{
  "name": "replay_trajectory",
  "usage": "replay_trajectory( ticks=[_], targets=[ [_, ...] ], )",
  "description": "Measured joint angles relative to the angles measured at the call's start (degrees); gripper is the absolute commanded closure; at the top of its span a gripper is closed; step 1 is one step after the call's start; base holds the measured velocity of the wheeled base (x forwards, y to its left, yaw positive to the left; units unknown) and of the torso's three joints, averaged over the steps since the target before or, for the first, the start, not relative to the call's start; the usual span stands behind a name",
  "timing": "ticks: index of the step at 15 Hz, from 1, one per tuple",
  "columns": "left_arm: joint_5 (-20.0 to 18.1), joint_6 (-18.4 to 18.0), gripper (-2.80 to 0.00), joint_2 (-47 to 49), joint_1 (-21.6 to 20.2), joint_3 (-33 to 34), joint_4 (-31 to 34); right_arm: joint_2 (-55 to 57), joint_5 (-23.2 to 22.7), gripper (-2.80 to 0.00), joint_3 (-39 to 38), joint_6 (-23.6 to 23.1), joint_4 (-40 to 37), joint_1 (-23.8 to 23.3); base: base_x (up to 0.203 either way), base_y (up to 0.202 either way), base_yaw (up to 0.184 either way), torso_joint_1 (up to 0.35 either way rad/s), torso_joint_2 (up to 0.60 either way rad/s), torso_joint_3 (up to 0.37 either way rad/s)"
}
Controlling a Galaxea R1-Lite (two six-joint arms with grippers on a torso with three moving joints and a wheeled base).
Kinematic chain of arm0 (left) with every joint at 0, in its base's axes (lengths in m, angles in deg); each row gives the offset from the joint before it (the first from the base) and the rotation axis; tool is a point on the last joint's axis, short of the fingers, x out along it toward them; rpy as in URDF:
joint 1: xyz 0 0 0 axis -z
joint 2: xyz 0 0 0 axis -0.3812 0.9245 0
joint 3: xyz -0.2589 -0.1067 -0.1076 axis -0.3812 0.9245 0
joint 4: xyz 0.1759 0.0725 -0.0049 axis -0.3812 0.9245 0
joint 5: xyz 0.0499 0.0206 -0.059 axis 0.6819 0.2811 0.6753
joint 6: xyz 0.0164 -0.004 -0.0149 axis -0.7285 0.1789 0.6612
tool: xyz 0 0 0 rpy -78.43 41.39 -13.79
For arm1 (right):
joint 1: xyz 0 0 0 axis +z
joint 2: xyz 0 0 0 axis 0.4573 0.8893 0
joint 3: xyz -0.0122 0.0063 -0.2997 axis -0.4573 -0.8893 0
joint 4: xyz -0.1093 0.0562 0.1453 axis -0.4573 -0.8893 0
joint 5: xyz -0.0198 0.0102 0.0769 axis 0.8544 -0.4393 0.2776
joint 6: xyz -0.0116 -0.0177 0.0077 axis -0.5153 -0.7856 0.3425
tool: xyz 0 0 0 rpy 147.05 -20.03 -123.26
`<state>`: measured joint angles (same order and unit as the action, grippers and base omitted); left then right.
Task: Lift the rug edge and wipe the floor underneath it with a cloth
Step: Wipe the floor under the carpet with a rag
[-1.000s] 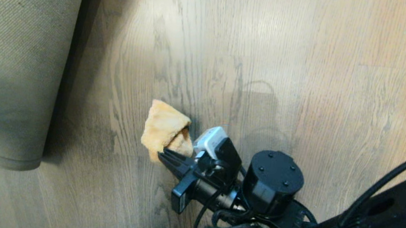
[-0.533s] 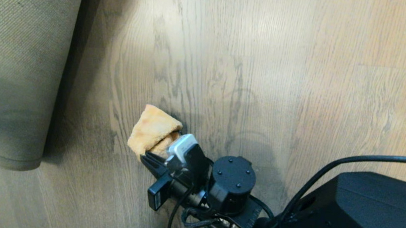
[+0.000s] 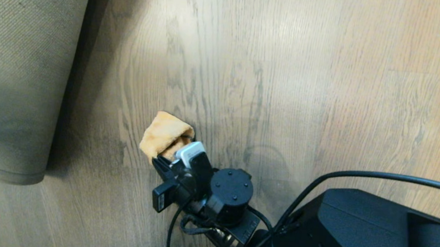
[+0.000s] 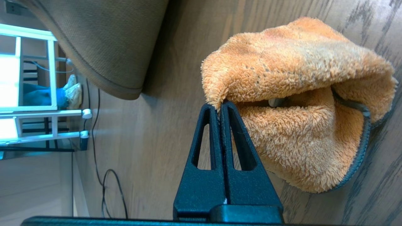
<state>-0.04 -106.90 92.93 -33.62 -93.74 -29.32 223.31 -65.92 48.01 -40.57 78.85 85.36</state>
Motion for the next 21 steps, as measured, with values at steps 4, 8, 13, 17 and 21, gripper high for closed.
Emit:
replay_trajectory(
  ticks=[4, 8, 13, 17, 21],
  targets=[
    [0.01, -0.02, 0.0, -0.04, -0.11, 0.16, 0.02, 2.03, 0.11, 0.0, 2.81, 0.04, -0.05, -0.94, 0.0, 0.0, 0.0, 0.0, 0.0, 0.0],
    [0.05, 0.01, 0.0, -0.09, -0.33, 0.18, 0.02, 3.53, 1.49, 0.0, 4.93, 1.14, -0.4, -1.78, 0.0, 0.0, 0.0, 0.0, 0.0, 0.0],
    [0.02, 0.0, 0.0, -0.09, -0.48, 0.18, 0.02, 4.1, 1.6, 0.0, 7.49, 1.1, -0.27, -4.96, 0.0, 0.0, 0.0, 0.0, 0.0, 0.0],
    [-0.13, 0.07, 0.0, -0.11, -0.53, 0.55, 0.0, 3.82, 1.55, 0.0, 10.24, 0.7, -0.66, -7.76, 0.0, 0.0, 0.0, 0.0, 0.0, 0.0],
    [-0.15, 0.09, 0.0, -0.17, -0.85, 0.61, 0.0, 3.11, 1.47, 0.0, 11.78, 0.42, -0.96, -10.66, 0.0, 0.0, 0.0, 0.0, 0.0, 0.0]
  ],
)
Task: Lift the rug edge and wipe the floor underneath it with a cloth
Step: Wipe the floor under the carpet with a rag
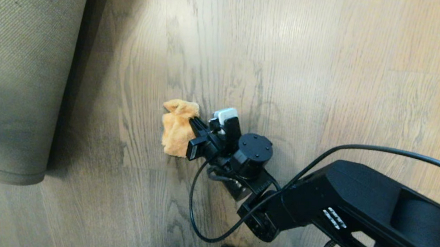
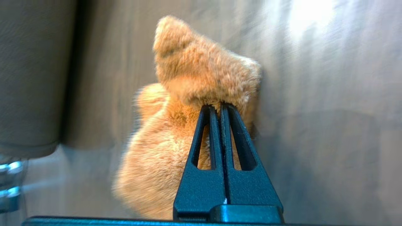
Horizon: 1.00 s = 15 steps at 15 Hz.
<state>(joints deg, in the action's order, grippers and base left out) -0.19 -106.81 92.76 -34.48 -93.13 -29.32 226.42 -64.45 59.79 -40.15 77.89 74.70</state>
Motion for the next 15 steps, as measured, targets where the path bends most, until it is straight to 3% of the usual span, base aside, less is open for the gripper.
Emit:
replay_trajectory(
  ticks=[15],
  targets=[
    [-0.18, -0.17, 0.0, -0.28, 0.0, 0.46, -0.01, -4.01, -0.6, 0.0, 1.19, -2.06, -0.11, -14.03, 0.0, 0.0, 0.0, 0.0, 0.0, 0.0]
  ],
)
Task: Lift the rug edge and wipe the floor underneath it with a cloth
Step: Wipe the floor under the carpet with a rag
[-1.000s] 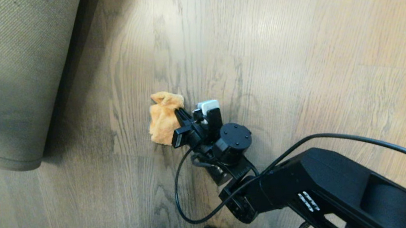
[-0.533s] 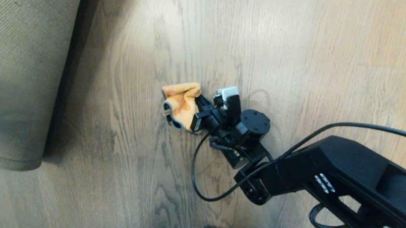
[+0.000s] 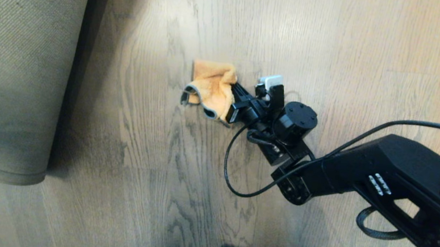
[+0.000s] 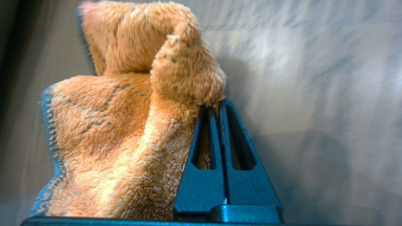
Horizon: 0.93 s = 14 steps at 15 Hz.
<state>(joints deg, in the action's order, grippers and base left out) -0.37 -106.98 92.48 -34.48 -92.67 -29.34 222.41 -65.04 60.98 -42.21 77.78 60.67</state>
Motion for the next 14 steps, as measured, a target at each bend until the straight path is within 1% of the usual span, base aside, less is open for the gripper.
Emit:
replay_trajectory(
  ticks=[3, 6, 9, 14],
  targets=[
    [0.0, 0.0, 0.0, 0.0, -0.04, 0.22, -0.05, -0.49, 0.0, 0.0, -0.24, -0.24, -0.07, -0.97, 0.0, 0.0, 0.0, 0.0, 0.0, 0.0],
    [0.0, 0.0, 0.0, 0.0, -0.06, 0.31, -0.07, -0.5, 0.5, 0.0, -0.93, -0.66, 0.11, 0.1, 0.0, 0.0, 0.0, 0.0, 0.0, 0.0],
    [0.02, 0.0, 0.0, -0.02, -0.06, 0.39, -0.05, -0.35, 0.72, 0.0, -2.93, -0.71, 0.39, 3.17, 0.0, 0.0, 0.0, 0.0, 0.0, 0.0],
    [0.05, 0.0, 0.0, -0.07, -0.3, 0.33, -0.07, 0.81, 0.88, 0.0, -4.79, -0.71, 0.15, 10.91, 0.0, 0.0, 0.0, 0.0, 0.0, 0.0]
  ],
)
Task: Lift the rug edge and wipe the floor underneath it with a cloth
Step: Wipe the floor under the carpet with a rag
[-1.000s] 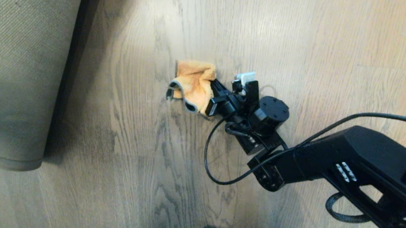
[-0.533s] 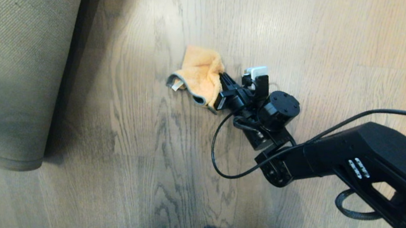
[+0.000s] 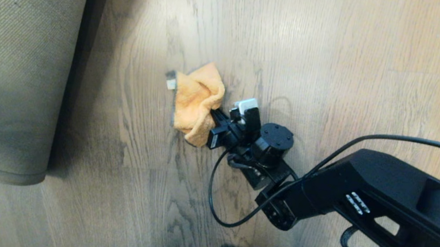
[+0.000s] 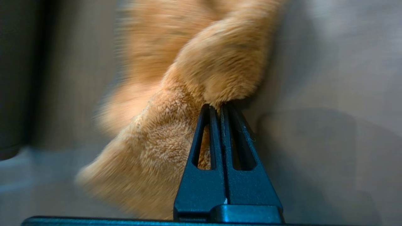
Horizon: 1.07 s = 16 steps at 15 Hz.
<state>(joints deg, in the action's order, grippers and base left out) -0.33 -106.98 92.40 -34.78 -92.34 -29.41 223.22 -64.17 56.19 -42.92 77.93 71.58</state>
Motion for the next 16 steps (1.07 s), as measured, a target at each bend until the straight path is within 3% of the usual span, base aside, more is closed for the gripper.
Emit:
replay_trajectory(
  ticks=[8, 16],
  targets=[
    [-0.08, 0.01, 0.0, 0.0, -0.17, 0.06, 0.0, 2.7, 0.06, 0.0, -1.39, 0.12, 1.6, 9.44, 0.0, 0.0, 0.0, 0.0, 0.0, 0.0],
    [-0.18, 0.13, 0.0, -0.02, -0.76, 0.39, -0.02, 4.46, 0.22, 0.0, -0.97, 0.11, 1.67, 11.12, 0.0, 0.0, 0.0, 0.0, 0.0, 0.0]
  ],
)
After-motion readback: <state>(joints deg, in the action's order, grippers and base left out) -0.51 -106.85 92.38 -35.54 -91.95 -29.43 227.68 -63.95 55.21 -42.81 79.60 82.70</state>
